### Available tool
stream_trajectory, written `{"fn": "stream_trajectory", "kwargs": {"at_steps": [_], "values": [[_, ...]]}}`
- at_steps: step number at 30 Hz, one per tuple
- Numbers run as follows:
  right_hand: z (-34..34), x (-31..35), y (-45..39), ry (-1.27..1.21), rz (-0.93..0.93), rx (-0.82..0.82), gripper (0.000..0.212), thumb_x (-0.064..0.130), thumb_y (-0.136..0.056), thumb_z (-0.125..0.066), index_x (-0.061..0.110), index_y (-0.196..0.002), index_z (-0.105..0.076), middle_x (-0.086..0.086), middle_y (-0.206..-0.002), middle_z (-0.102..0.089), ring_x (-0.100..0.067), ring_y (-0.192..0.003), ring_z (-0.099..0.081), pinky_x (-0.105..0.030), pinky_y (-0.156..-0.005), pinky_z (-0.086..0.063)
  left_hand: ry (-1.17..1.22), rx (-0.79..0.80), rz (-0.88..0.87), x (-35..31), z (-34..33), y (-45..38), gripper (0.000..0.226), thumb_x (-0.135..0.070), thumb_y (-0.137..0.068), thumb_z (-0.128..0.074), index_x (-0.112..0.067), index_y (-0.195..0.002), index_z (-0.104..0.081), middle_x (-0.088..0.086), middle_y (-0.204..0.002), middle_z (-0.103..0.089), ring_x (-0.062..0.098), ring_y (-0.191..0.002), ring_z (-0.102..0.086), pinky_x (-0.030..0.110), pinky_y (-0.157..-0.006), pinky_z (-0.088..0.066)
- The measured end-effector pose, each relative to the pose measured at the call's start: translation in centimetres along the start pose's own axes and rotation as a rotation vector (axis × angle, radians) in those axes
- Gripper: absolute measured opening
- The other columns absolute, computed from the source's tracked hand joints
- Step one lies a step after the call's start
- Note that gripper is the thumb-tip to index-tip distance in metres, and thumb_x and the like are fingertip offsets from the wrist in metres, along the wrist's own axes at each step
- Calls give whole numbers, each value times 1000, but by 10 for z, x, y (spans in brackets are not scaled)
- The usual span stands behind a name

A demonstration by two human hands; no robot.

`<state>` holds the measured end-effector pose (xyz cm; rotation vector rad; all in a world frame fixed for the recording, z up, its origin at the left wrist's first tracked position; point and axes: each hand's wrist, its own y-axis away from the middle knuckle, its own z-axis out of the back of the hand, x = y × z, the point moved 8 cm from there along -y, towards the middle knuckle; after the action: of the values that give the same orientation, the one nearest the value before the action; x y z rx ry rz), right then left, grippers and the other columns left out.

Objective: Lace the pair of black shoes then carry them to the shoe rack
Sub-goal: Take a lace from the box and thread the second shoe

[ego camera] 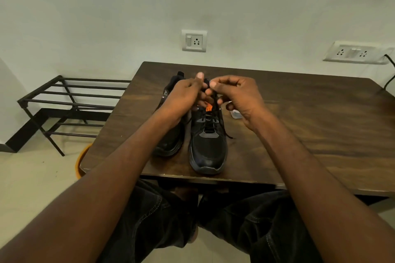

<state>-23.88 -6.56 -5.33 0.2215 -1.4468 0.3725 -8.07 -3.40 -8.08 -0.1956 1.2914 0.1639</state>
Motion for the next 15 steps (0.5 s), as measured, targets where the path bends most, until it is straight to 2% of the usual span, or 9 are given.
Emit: {"fn": "stream_trajectory", "kwargs": {"at_steps": [3,5,6,9,10,11,13,14,15], "values": [[-1,-4,1,-188,-64,-17,24,18,-91,-79,8,-112,-76,-6,-92,-81,-12,-64,-68,-19,-48,-45,264,164,111,2,-24,6,64,-69,-102,-29,-20,-104,-69,4,-87,-76,21,-87,-73,37,-84,-55],[5,-8,1,-251,-103,-61,23,17,-90,-79,9,-112,-76,-7,-94,-81,-14,-67,-70,-21,-50,-45,291,259,128,2,-33,9,67,-68,-102,-32,-12,-118,-66,12,-90,-74,33,-97,-74,44,-95,-53],[12,-9,-1,-249,-112,-112,21,15,-91,-79,10,-111,-76,-6,-92,-80,-13,-66,-69,-22,-50,-43,304,271,136,0,-32,10,64,-62,-104,-37,-7,-124,-62,13,-86,-72,37,-95,-73,46,-97,-53],[43,-20,-7,-130,-158,-317,12,8,-93,-69,12,-101,-75,-7,-86,-77,-9,-58,-63,-23,-49,-39,362,214,163,-3,-18,13,44,-38,-109,-49,-2,-131,-56,1,-66,-57,22,-67,-64,37,-77,-56],[57,-24,-9,40,-170,-383,11,10,-93,-65,14,-94,-75,-9,-88,-77,-11,-61,-65,-25,-52,-43,366,189,156,-4,-12,11,37,-31,-109,-49,-2,-131,-57,-1,-65,-54,17,-62,-59,33,-69,-53],[67,-25,-11,338,-173,-401,11,14,-92,-63,16,-89,-74,-12,-92,-77,-15,-70,-69,-27,-58,-49,357,160,141,-5,-6,10,31,-25,-109,-49,-2,-129,-58,-1,-65,-54,15,-59,-56,31,-65,-49],[69,-23,-9,1068,-167,-323,12,22,-89,-66,17,-97,-74,-12,-111,-72,-28,-102,-67,-37,-80,-56,287,91,102,-5,5,6,23,-15,-108,-49,-4,-125,-60,1,-68,-58,13,-57,-54,28,-61,-44],[61,-23,-8,1258,-117,-263,18,24,-89,-69,20,-106,-73,-12,-122,-66,-31,-113,-60,-40,-89,-54,238,62,85,-4,8,5,20,-12,-107,-52,-4,-124,-61,2,-71,-60,12,-57,-54,26,-58,-45],[51,-22,-9,1265,-52,-212,24,23,-90,-69,22,-114,-74,-10,-126,-63,-31,-118,-56,-39,-92,-52,198,46,70,-4,9,4,20,-10,-105,-55,-4,-123,-61,2,-72,-62,11,-57,-54,23,-56,-46]]}}
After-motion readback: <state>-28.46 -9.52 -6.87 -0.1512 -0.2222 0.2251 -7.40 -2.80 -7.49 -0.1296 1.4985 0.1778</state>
